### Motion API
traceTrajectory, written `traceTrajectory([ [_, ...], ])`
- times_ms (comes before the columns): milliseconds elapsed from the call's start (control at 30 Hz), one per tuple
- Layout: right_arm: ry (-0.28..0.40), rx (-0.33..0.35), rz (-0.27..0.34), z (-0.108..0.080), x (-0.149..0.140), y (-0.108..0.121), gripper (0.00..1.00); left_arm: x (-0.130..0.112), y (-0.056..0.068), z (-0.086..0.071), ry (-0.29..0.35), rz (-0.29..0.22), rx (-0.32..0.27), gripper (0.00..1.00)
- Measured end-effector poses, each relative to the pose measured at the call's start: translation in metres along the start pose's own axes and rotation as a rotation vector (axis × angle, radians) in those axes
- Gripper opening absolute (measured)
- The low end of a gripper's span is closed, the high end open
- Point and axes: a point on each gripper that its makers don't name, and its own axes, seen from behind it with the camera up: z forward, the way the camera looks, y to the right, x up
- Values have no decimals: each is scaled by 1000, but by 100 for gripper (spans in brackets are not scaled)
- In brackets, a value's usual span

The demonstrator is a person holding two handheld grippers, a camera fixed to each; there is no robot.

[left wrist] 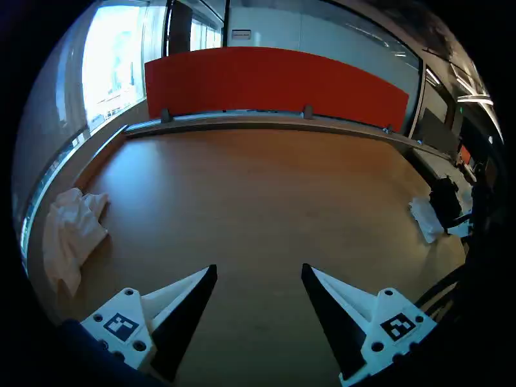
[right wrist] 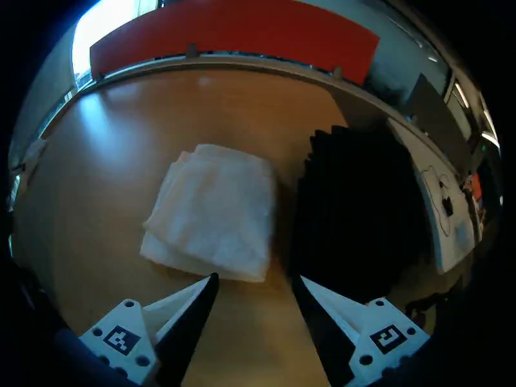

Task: Fold towel

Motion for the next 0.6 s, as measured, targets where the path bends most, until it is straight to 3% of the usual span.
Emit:
traceTrajectory([
  [100,34,-1,7,-6,10,-6,100,2,-1,-1,6,-1,-2,97],
  [600,242,-38,21,-46,73,-34,100,15,-9,-1,56,-2,-18,97],
])
